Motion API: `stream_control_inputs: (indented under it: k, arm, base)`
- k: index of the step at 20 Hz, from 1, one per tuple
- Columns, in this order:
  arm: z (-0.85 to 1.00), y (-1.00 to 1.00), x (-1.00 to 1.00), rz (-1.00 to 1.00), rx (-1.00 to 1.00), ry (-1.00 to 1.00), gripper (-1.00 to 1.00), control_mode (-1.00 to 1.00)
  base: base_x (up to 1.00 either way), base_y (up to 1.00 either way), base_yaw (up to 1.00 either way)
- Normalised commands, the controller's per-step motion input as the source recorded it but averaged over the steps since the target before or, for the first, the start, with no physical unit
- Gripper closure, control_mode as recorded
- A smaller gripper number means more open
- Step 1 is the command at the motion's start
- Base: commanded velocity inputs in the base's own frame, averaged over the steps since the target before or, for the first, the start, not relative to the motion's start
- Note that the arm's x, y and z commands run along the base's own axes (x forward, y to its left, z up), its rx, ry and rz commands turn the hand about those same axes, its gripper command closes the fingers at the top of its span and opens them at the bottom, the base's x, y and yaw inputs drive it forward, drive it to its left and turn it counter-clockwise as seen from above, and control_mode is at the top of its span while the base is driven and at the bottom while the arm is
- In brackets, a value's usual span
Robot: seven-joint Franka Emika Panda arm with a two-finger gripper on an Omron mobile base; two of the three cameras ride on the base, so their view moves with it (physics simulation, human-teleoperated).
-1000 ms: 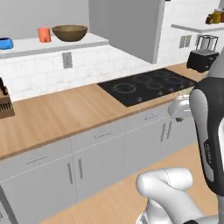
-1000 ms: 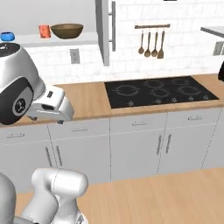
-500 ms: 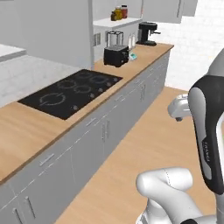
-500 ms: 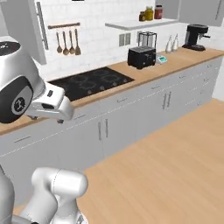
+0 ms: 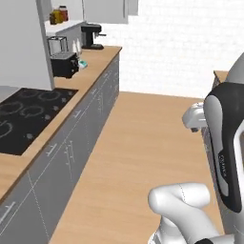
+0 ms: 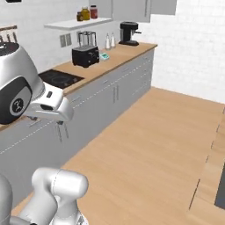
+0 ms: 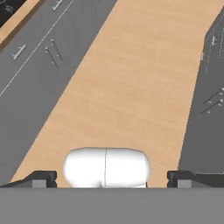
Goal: Gather all objects into one cabinet and sort the glasses and bowls to opposite sides.
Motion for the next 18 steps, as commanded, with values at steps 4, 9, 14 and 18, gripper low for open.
stream_control_inputs:
  k: [4, 9, 14, 18]
  arm:
    - [0.00, 0.00, 0.00, 0.00, 0.00, 0.00, -1.00, 1.00]
    - [0.00, 0.00, 0.00, 0.00, 0.00, 0.00, -1.00, 1.00]
    - [0.00, 0.00, 0.00, 0.00, 0.00, 0.00, -1.00, 1.00]
    - [0.00, 0.00, 0.00, 0.00, 0.00, 0.00, -1.00, 1.00]
  base:
    - [0.31, 0.00, -0.45]
    - [0.85, 0.00, -0.25]
    - [1.00, 0.04, -0.16]
    - [1.00, 0.00, -0.16]
